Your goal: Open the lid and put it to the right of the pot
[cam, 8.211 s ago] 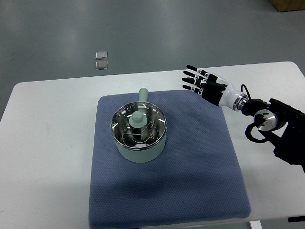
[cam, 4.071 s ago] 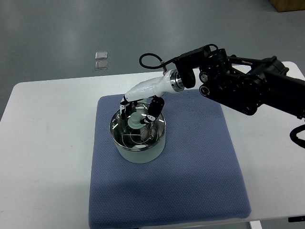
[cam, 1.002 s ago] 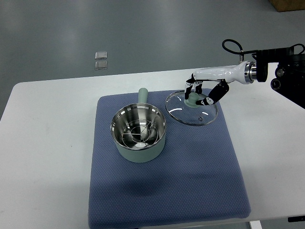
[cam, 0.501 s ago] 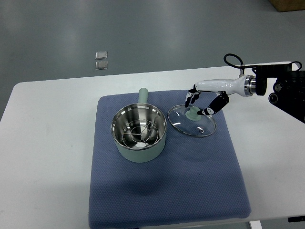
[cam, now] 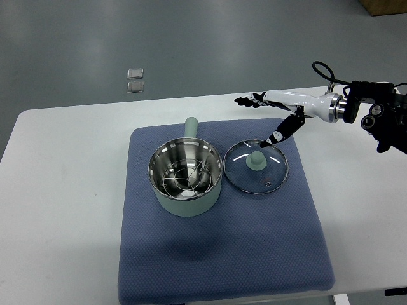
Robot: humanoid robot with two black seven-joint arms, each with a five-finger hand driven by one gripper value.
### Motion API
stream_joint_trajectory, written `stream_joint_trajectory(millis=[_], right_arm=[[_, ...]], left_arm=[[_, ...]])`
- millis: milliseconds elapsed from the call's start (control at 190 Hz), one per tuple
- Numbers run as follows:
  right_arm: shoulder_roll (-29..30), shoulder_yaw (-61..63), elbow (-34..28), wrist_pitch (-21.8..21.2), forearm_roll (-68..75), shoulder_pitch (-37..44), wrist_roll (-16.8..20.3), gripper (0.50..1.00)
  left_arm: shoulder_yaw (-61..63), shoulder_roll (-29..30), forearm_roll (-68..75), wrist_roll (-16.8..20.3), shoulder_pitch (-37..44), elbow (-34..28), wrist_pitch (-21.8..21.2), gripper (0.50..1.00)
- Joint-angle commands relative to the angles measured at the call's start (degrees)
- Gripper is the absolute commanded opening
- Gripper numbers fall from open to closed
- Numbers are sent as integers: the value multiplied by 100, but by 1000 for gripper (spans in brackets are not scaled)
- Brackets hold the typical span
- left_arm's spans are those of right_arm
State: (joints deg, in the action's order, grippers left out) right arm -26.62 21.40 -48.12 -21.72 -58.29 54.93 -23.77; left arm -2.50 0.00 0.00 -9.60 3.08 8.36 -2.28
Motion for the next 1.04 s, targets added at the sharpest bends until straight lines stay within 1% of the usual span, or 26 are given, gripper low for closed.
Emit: stream_joint_trajectory(millis=[0, 5, 37, 84, 90, 111, 121, 185, 190, 232, 253, 306, 369, 374, 406, 538, 712, 1034], right_arm=[[60, -13, 57, -61, 1583, -61, 628, 934], [69, -4, 57, -69, 1767, -70, 707, 934], [104, -4, 66, -113, 2338, -70, 909, 934], [104, -4, 66, -113, 2340, -70, 910, 934], [139, -13, 83, -166, 3323, -105, 1249, 934], [148, -13, 92, -175, 3771, -131, 1384, 934], [148, -13, 92, -175, 3773, -131, 1384, 934], [157, -13, 92, -166, 4977, -219, 1824, 934], [157, -13, 92, -158, 5186, -237, 1902, 934], [166, -13, 101, -140, 5925, -290, 2157, 936], [192, -13, 110, -114, 6241, -325, 2254, 936], [315, -4, 180, -87, 6830, -395, 2360, 936], [342, -4, 207, -87, 6928, -395, 2369, 934], [463, 13, 363, -87, 7285, -439, 2377, 936], [517, 13, 487, -70, 7437, -439, 2386, 936], [658, 13, 822, -70, 7543, -448, 2360, 936], [702, 22, 857, -149, 7438, -501, 2334, 936], [667, 22, 857, -157, 7420, -518, 2334, 938]], left_arm=[[-5, 0, 0, 2, 0, -1, 0, 1000], [-5, 0, 0, 2, 0, -1, 0, 1000], [-4, 0, 0, 2, 0, -1, 0, 1000], [-5, 0, 0, 2, 0, -1, 0, 1000], [4, 0, 0, 2, 0, -1, 0, 1000], [-4, 0, 0, 2, 0, -1, 0, 1000], [-5, 0, 0, 2, 0, -1, 0, 1000], [4, 0, 0, -7, 0, -1, 0, 1000], [4, 0, 0, 2, 0, -1, 0, 1000], [-5, 0, 0, 2, 0, -1, 0, 1000], [-5, 0, 0, 2, 0, -1, 0, 1000], [-5, 0, 0, 2, 0, -1, 0, 1000], [-5, 0, 0, 2, 0, -1, 0, 1000], [4, 0, 0, 2, 0, -1, 0, 1000], [-4, 0, 0, -7, 0, 7, 0, 1000], [-5, 0, 0, 2, 0, -1, 0, 1000], [-5, 0, 0, 2, 0, -1, 0, 1000], [-4, 0, 0, 2, 0, -1, 0, 1000]])
